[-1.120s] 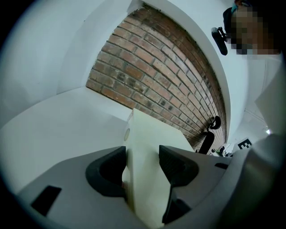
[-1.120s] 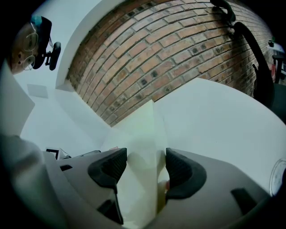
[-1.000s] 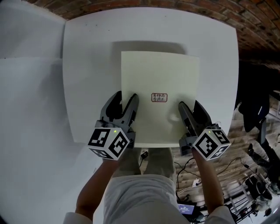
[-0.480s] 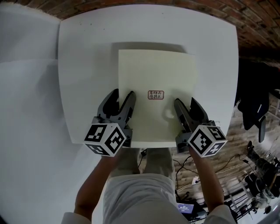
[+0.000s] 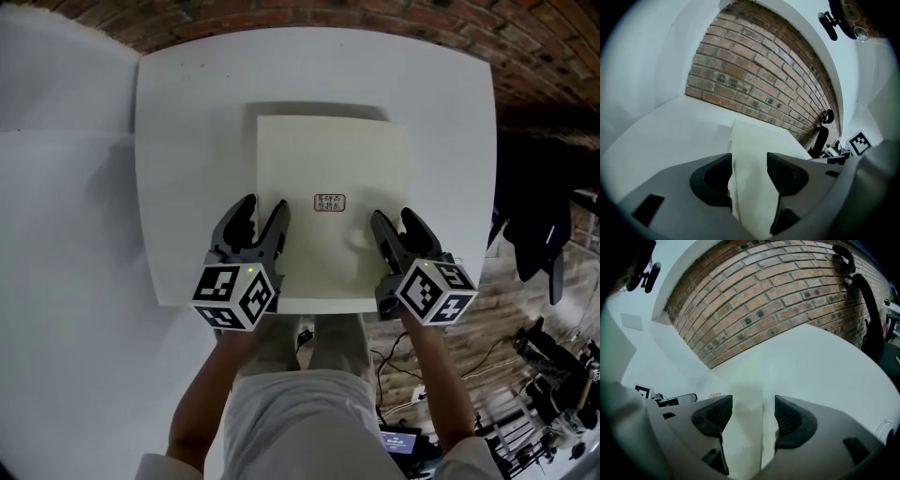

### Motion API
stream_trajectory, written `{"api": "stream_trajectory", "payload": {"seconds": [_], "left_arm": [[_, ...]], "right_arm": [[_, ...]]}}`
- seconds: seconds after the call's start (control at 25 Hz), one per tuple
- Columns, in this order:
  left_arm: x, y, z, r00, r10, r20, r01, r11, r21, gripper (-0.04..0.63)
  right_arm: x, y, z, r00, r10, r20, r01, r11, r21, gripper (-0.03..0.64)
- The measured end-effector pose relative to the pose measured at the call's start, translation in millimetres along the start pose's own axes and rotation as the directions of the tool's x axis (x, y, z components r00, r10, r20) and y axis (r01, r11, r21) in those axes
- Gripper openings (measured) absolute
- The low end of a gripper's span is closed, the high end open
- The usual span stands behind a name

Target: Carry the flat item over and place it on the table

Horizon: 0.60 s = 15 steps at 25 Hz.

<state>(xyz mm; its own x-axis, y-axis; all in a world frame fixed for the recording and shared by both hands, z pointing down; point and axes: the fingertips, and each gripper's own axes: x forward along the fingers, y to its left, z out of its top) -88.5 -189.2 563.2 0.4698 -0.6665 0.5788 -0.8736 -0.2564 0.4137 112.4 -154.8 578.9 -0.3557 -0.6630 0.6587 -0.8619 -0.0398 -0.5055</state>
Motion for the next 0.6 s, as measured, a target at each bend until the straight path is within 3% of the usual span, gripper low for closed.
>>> {"api": "stream_trajectory", "payload": {"seconds": [0.36,0.6], "left_arm": [[-37.3,-23.4,11.2,0.999,-0.024,0.031,0.022,0.998,0.067,0.214],[-72.1,-45.9,36.9,0.995,-0.020,0.100,0.008,0.993,0.114,0.109]], "right_arm": [[-32.1,20.0,14.3,0.998,0.052,0.036,-0.051,0.998,-0.032,0.275],[-65.2,51.6,28.5,0.994,0.086,0.069,-0.081,0.994,-0.079,0.273]]}}
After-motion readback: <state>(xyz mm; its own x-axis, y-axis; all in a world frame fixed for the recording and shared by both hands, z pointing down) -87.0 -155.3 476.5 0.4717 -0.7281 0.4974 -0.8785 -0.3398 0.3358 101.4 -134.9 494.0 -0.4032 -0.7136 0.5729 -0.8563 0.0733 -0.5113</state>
